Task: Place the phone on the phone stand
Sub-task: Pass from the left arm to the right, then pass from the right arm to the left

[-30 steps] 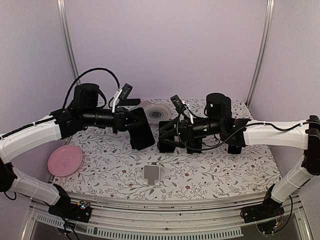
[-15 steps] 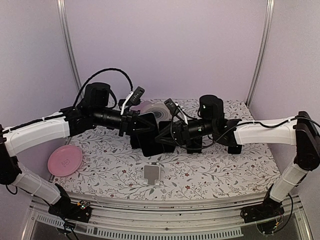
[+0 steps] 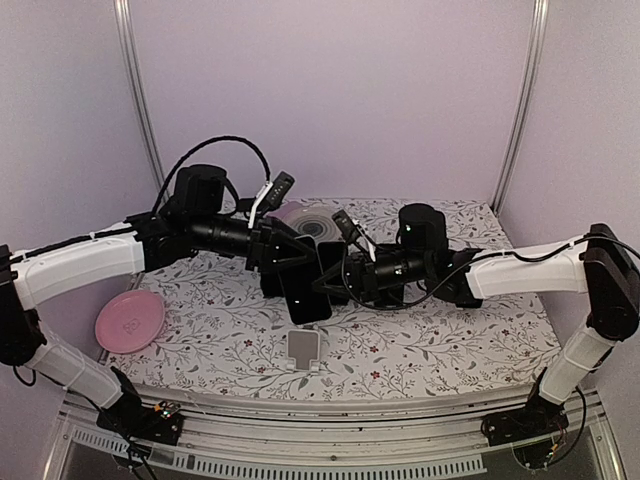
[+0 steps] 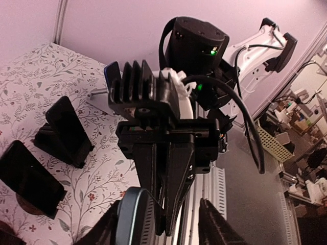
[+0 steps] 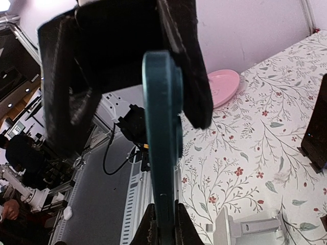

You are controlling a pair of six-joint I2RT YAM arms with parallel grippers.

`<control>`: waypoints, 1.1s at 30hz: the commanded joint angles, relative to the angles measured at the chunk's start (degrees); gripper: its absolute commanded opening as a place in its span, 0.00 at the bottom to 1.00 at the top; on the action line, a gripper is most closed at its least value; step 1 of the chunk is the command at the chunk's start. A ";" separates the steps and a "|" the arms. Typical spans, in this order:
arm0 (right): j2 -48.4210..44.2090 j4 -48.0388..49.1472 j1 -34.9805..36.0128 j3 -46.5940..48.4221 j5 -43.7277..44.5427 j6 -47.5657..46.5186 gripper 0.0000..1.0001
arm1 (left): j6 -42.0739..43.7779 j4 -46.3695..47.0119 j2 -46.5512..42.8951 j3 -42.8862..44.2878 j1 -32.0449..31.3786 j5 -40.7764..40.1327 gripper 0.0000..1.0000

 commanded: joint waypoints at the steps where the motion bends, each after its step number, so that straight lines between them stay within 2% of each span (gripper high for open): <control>1: -2.48 7.24 1.18 -4.96 7.99 1.11 0.02 | -2.98 5.68 -1.28 -2.96 -0.78 -4.58 0.57; 6: -3.27 15.70 2.48 -10.76 13.15 2.51 0.02 | -7.84 11.19 -3.08 -7.76 -0.85 -10.75 0.83; 9: -3.23 18.40 3.67 -12.62 16.82 2.22 0.02 | -11.11 11.70 -3.99 -9.65 -1.24 -17.24 0.89; 12: -3.07 21.26 5.35 -13.77 20.08 1.90 0.02 | -13.72 9.26 -4.08 -9.81 -3.15 -24.84 0.91; 15: -2.99 26.53 6.62 -16.67 23.10 2.87 0.02 | -16.54 6.15 -4.13 -9.97 -5.31 -33.13 0.89; 20: -0.88 31.43 7.28 -18.54 24.82 2.66 0.02 | -18.27 5.76 -5.11 -12.50 -7.37 -36.17 0.78; 25: 0.47 35.56 7.25 -19.74 25.74 3.15 0.02 | -20.01 5.70 -8.19 -14.59 -7.29 -37.85 0.75; 30: 1.51 35.47 8.31 -19.11 27.38 2.81 0.02 | -23.91 3.17 -7.90 -13.45 -8.81 -40.44 0.92; 33: 2.17 34.84 8.89 -18.57 28.30 2.84 0.02 | -24.72 -1.13 -6.83 -9.81 -12.58 -47.35 0.97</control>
